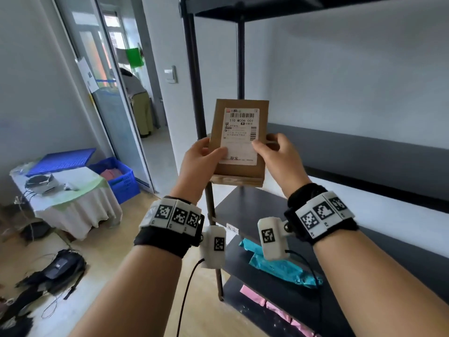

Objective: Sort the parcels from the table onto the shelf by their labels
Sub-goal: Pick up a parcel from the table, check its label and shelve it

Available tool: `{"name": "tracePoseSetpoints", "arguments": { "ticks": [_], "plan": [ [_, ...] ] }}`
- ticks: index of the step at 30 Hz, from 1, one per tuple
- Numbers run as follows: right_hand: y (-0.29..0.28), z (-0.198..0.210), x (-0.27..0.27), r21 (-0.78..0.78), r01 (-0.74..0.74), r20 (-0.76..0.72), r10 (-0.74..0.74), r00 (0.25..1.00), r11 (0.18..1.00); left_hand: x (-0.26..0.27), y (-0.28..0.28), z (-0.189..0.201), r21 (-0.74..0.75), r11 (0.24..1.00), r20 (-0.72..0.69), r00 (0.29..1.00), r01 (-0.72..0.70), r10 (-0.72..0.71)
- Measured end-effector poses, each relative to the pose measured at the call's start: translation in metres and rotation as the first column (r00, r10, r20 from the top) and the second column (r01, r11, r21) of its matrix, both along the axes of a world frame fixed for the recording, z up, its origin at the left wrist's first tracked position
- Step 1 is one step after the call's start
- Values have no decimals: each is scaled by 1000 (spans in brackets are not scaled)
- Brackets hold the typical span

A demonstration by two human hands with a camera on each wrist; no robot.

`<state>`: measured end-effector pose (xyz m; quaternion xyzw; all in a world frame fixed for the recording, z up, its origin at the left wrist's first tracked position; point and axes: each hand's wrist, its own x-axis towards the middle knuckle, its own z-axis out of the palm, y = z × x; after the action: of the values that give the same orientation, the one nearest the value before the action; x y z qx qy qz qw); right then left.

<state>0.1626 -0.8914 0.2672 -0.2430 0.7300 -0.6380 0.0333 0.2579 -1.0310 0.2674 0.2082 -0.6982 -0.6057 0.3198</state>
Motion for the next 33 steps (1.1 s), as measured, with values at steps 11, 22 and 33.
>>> {"name": "tracePoseSetpoints", "arguments": {
  "ticks": [11,22,33],
  "plan": [
    [-41,18,-100,3,58,-6,-58,998,998,-103,-45,24,19,1000,-12,1000,19,-19],
    [-78,14,-142,57,63,51,-66,996,996,-169,-82,27,-48,988,84,987,144,-140],
    [-91,11,-134,87,230,-10,-230,973,969,-184,-98,22,-327,936,78,990,134,-115]
  ]
}}
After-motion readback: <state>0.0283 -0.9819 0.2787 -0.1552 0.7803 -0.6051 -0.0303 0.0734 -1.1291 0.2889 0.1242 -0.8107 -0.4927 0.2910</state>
